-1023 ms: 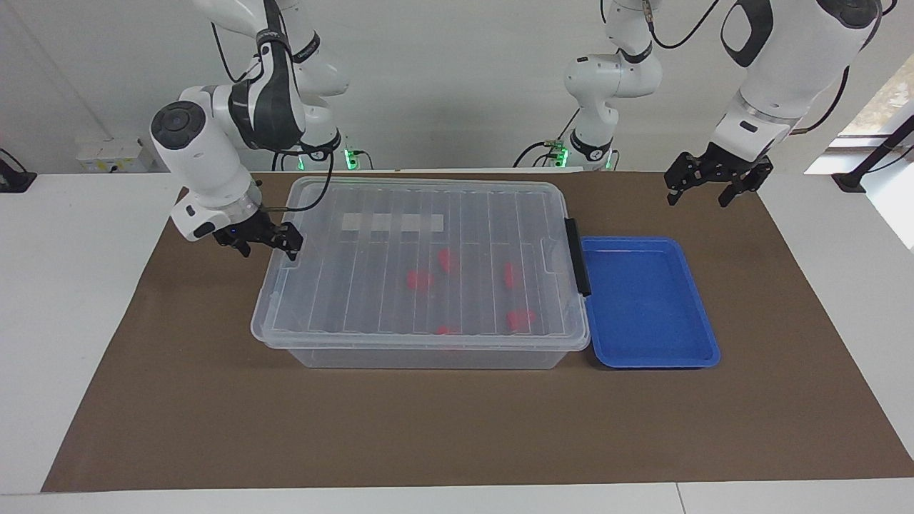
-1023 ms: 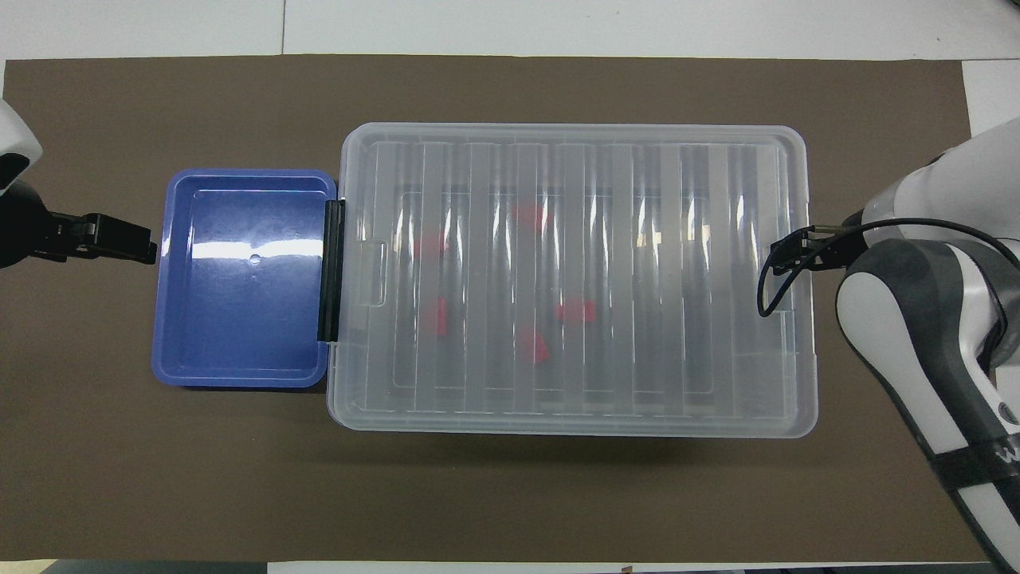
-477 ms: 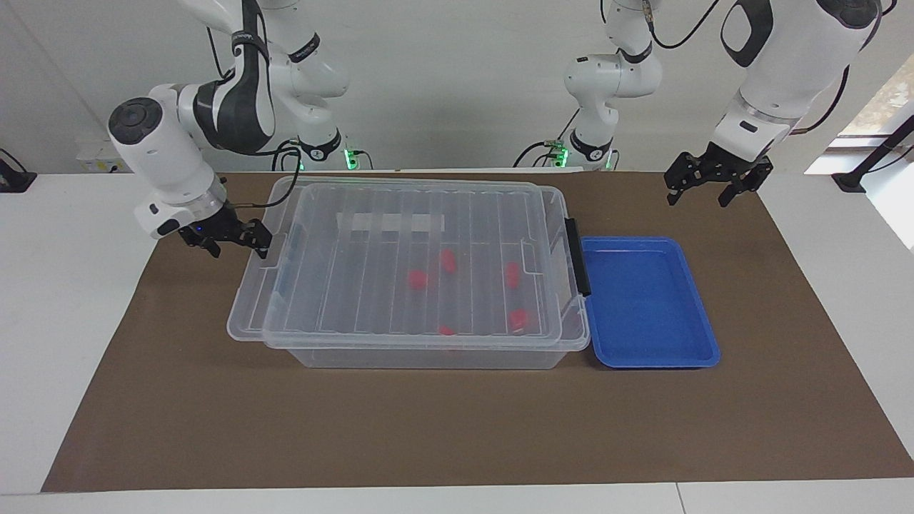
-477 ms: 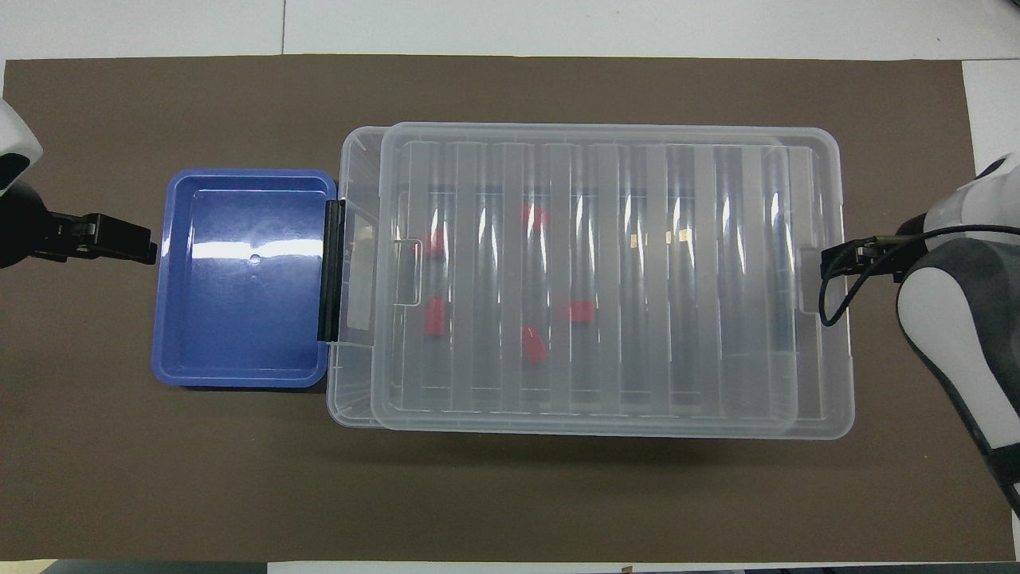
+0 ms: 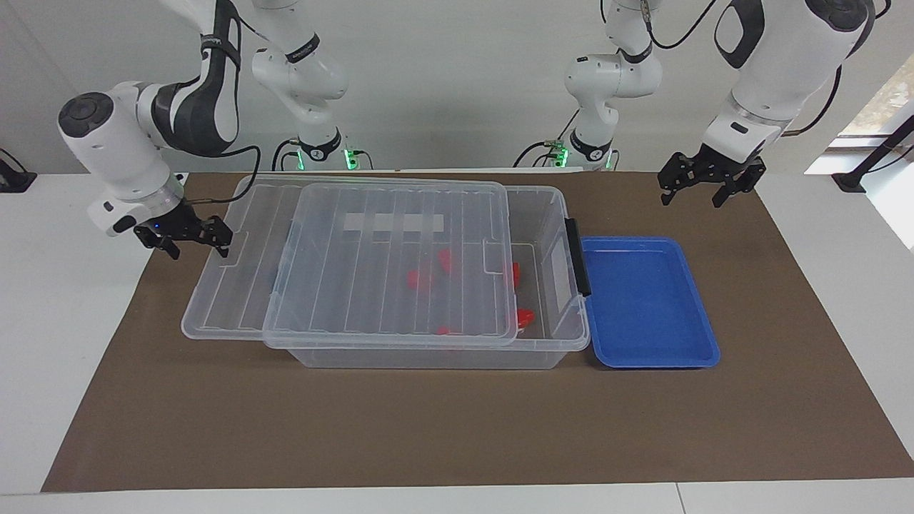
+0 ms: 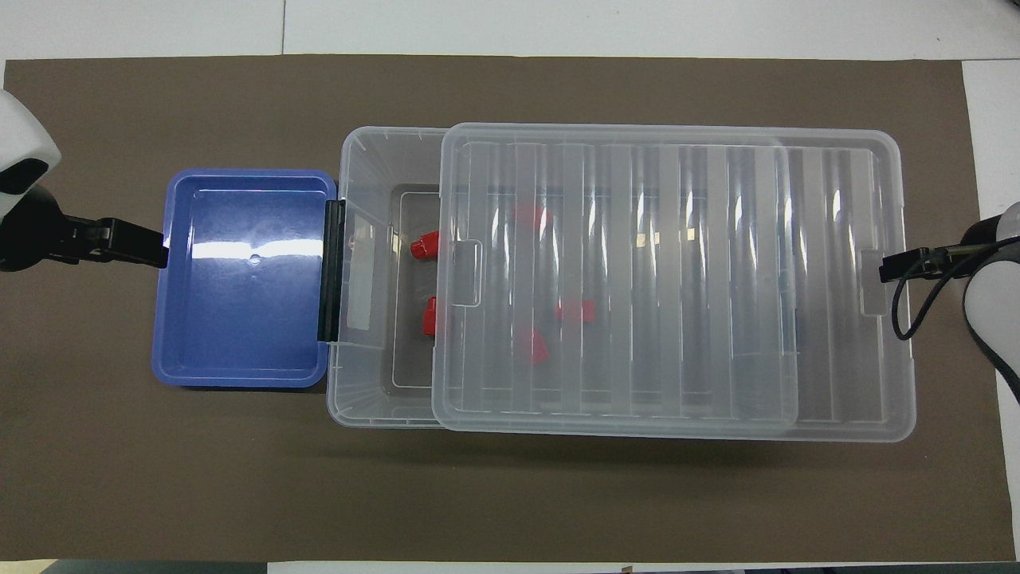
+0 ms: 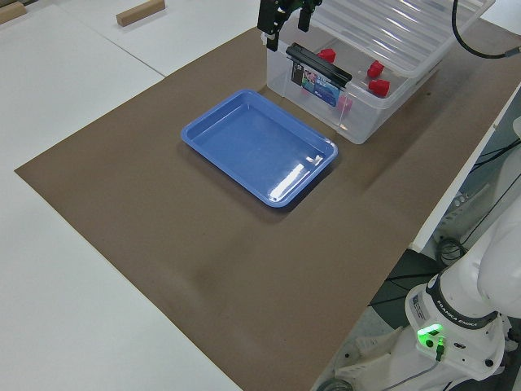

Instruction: Place red block in blue tray from box

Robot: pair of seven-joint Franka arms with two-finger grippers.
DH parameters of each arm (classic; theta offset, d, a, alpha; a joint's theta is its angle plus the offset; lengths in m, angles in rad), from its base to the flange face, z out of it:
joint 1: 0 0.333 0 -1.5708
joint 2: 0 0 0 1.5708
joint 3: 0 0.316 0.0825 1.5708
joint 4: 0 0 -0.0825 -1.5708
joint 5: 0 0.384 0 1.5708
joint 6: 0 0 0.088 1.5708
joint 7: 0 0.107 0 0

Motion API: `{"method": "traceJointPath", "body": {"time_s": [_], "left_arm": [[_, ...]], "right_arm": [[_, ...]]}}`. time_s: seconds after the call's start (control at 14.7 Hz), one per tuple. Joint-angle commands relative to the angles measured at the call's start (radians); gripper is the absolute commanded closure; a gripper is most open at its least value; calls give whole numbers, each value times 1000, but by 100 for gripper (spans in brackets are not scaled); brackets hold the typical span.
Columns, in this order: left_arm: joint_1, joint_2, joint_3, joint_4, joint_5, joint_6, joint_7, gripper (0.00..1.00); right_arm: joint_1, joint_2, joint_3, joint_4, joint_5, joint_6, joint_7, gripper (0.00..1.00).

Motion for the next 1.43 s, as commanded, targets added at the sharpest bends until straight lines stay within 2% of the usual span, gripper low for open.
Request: {"method": "traceJointPath", "body": {"time_s": [0.0, 0.14, 0.27, 0.61, 0.89, 1.09, 1.36], "left_arm": [[-57, -56, 6, -103, 8, 92, -13, 0], [-112, -79, 6, -163, 8, 181, -17, 0], [-184, -75, 6, -184, 8, 200, -74, 0], [-342, -63, 6, -283, 8, 361, -339, 0], [-438, 19, 7, -286, 9, 415, -468, 0], [-450, 72, 7, -293, 11, 467, -487, 0], [-496, 135, 7, -325, 11, 548, -524, 0]], "right_arm": [[-45, -7, 8, -16, -25, 23, -66, 0], [-81, -6, 8, -14, -34, 40, -123, 0], [-102, -4, 8, -13, -34, 46, -161, 0], [-150, 3, 8, 2, -34, 51, -246, 0], [-154, 3, 7, 1, -34, 60, -252, 0], [-147, 6, 8, 18, -34, 40, -247, 0], [-98, 31, 11, 159, -31, -98, -235, 0]]}}
